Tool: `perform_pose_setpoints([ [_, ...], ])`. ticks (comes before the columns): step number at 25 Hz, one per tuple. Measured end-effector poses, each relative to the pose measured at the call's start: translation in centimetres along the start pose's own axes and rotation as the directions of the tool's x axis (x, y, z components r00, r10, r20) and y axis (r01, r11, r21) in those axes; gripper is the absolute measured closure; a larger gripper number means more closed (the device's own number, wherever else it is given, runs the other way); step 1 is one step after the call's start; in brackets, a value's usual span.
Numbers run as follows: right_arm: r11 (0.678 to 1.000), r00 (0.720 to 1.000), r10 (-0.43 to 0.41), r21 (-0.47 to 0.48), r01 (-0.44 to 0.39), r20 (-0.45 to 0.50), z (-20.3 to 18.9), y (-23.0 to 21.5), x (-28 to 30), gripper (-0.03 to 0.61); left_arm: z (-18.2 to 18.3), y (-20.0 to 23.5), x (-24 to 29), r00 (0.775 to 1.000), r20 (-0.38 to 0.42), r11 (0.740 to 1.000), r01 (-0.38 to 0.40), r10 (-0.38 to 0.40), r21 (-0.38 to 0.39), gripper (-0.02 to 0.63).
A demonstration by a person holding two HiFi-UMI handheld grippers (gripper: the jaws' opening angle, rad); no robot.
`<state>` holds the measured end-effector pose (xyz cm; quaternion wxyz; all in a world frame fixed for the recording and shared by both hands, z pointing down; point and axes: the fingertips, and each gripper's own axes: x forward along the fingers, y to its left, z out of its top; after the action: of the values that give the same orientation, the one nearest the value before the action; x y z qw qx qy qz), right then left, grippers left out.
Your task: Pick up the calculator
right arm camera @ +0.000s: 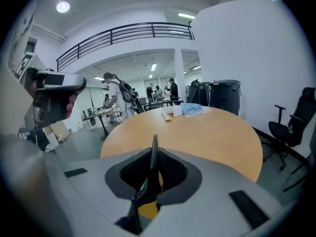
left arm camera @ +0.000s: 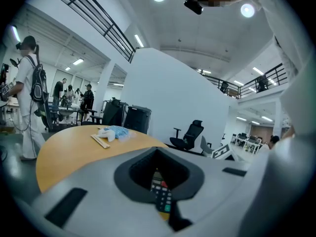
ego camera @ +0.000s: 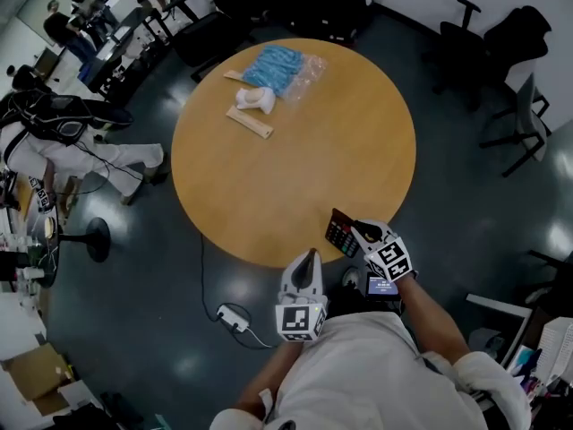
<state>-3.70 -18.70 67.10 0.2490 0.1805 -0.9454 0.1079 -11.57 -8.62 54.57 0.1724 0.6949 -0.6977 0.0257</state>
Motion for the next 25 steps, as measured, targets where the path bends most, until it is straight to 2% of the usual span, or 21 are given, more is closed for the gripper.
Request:
perform_pose_setpoints([
  [4, 0.997, 0.992, -0.075, 0.01, 0.074, 0.1, 4.1, 0.6, -3.6, 0.525, 1.9, 0.6, -0.3, 0.999, 0.033, 1.0, -0.014, 0.013, 0.026, 0.607],
  [8, 0.986, 0.963, -0.165, 0.029, 0.163, 0.215, 7.9, 1.9, -7.9, 0.525, 3.7, 1.6, -1.0, 0.997, 0.074, 0.998, -0.034, 0.03, 0.047, 0.607],
  [12, 0.978, 0.937, -0.206, 0.048, 0.201, 0.282, 10.1, 2.9, -10.5, 0.525, 4.1, 1.5, -0.9, 0.995, 0.092, 0.999, -0.034, 0.03, 0.042, 0.607],
  [17, 0.981, 0.932, -0.193, 0.046, 0.189, 0.308, 10.7, 3.8, -11.6, 0.525, 3.9, 0.7, -1.1, 0.996, 0.092, 0.999, -0.015, 0.011, 0.039, 0.607],
  [25, 0.981, 0.937, -0.195, 0.054, 0.187, 0.29, 9.8, 4.6, -12.5, 0.525, 3.8, 0.0, -1.9, 0.996, 0.087, 0.999, -0.013, 0.01, 0.037, 0.607],
])
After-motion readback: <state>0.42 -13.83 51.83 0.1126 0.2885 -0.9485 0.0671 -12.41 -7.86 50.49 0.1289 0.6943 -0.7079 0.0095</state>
